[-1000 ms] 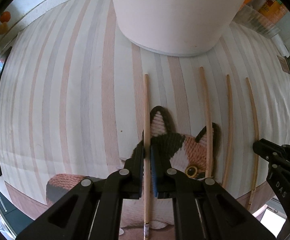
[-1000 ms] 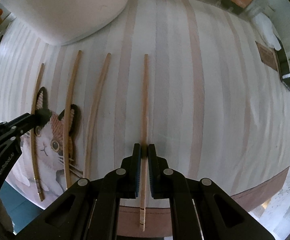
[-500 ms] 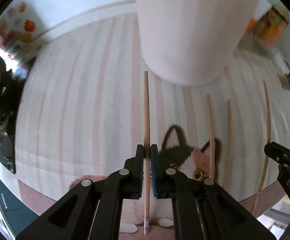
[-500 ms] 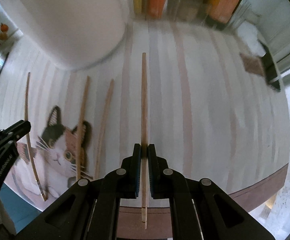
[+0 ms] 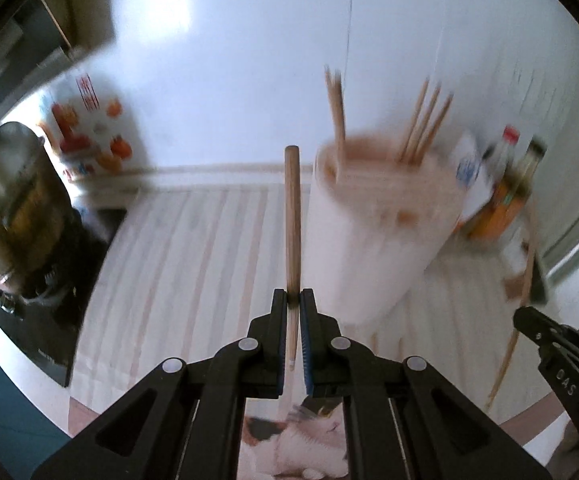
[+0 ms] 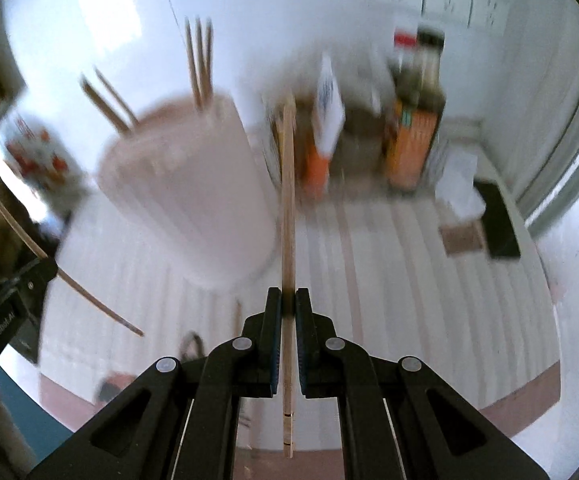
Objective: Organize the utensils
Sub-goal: 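Lift both chopsticks and lower them into the pink holder, then open the left tool over the holder while the right tool opens too, then lower both tools to the mat and grasp a chopstick with each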
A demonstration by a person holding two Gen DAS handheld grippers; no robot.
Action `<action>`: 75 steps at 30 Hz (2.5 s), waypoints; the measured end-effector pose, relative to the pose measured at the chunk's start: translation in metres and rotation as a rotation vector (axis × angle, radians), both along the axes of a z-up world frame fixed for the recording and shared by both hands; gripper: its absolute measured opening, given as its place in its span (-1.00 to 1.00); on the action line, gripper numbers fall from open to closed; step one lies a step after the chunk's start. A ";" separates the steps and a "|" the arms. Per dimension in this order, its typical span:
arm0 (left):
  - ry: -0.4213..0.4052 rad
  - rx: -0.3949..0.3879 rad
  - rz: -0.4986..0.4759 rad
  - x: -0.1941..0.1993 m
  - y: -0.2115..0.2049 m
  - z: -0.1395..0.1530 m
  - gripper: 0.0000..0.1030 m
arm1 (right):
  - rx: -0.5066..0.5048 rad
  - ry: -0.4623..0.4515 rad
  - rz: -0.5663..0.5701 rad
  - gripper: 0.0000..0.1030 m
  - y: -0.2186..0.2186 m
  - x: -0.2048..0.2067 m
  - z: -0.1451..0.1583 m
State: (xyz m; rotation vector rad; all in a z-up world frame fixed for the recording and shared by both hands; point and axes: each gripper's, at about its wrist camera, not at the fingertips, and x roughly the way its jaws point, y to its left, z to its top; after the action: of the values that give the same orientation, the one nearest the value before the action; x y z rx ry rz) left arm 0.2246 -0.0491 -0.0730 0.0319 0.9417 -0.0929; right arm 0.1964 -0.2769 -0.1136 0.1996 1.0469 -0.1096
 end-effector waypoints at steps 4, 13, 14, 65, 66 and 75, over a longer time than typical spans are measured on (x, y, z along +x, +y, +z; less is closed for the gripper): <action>-0.079 -0.086 0.008 -0.003 0.009 0.048 -0.93 | 0.063 -0.127 -0.009 -0.87 -0.004 0.012 0.051; -0.201 -0.274 0.001 0.024 0.012 0.135 -0.93 | 0.153 -0.353 -0.046 -0.87 -0.017 0.061 0.126; -0.208 -0.283 -0.002 0.031 0.009 0.141 -0.93 | 0.164 -0.367 -0.052 -0.87 -0.020 0.068 0.126; 0.063 0.074 0.119 0.056 0.037 -0.009 1.00 | 0.112 -0.210 -0.074 0.62 -0.008 0.070 0.033; 0.090 0.084 0.124 0.054 0.039 -0.024 1.00 | 0.114 -0.177 -0.071 0.62 -0.005 0.070 0.024; 0.328 0.221 0.120 0.031 0.040 -0.145 1.00 | 0.155 0.227 -0.025 0.51 0.021 0.049 -0.102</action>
State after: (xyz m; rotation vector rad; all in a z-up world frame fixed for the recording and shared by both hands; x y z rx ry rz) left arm 0.2558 -0.0095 -0.2178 0.1683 1.2757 0.1218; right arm 0.2454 -0.2559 -0.2153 0.3468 1.2801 -0.0745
